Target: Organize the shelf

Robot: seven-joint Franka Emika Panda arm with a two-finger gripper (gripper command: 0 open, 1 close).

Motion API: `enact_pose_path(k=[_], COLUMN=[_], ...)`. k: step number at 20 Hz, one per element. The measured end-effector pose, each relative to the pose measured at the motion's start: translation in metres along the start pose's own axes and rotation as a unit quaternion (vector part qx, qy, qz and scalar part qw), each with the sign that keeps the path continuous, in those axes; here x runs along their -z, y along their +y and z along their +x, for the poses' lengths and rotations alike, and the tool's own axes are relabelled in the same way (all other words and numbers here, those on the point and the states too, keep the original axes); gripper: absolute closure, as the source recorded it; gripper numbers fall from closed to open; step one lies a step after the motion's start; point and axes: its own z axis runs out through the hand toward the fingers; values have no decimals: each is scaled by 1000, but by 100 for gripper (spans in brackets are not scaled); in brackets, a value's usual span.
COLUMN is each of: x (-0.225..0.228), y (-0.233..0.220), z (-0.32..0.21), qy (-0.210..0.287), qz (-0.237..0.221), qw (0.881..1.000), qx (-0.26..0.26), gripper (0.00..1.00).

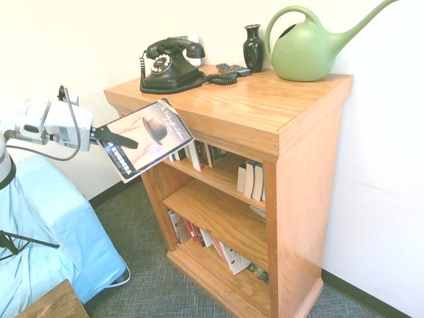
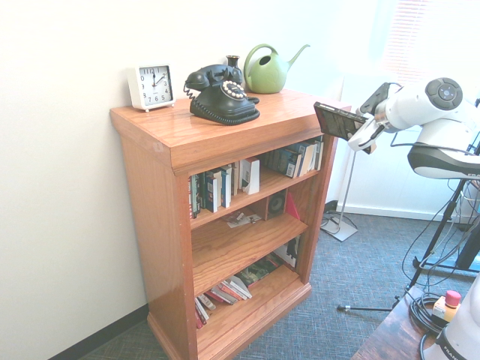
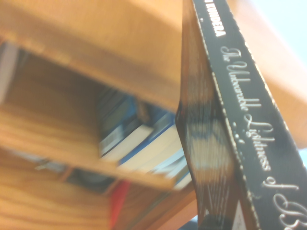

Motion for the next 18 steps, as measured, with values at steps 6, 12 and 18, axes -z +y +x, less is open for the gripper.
enact_pose_path(k=[6, 12, 18], x=[-29, -84, -137], y=[11, 2, -14], z=[-47, -92, -109], qy=[-58, -108, -129], qz=[30, 50, 69], qw=[998, 992, 989], qx=[-24, -32, -31], gripper=[100, 100, 100])
